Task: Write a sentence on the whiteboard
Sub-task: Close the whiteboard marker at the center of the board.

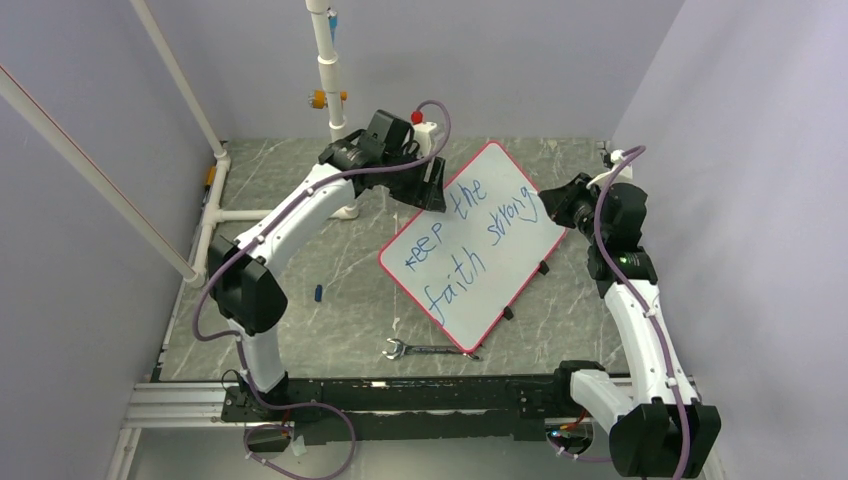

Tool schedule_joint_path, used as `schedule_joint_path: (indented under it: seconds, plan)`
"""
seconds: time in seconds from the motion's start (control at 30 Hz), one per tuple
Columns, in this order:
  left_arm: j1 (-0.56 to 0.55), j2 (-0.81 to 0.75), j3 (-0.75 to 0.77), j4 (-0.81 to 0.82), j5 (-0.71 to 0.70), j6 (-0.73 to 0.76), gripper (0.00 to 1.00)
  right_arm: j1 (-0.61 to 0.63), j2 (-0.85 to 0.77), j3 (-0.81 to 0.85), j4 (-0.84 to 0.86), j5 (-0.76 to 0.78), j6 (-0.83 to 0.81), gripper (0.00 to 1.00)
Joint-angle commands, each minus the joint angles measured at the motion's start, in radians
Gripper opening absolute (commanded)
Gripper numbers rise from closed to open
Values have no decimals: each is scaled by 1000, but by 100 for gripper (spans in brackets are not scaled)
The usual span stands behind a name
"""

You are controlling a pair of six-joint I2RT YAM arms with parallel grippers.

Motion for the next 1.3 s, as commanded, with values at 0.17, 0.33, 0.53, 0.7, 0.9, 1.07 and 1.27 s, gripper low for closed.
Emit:
schedule_joint_path:
  seconds: [0.17,0.33,0.53,0.7,0.9,1.07,1.27]
  plan:
    - [30,-218,-56,22,-118,39,73,-4,-36,65,-4,-30,-16,0]
    - [56,-329,-144,21,-183,51,76,-5,-35,70,-2,-42,-5,0]
    - [98,-502,-351,29,-294,38,83,-4,-28,79,3,-69,4,0]
    - [119,-665,-573,25,-400,-6,78,-4,-22,89,6,-105,11,0]
    - [128,-819,-826,-12,-539,-91,73,-4,-33,113,-2,-160,23,0]
    - [148,-879,-993,27,-564,-147,68,-4,-49,129,-9,-209,37,0]
    - [171,-807,-1034,8,-648,-234,62,1,-65,126,-8,-251,57,0]
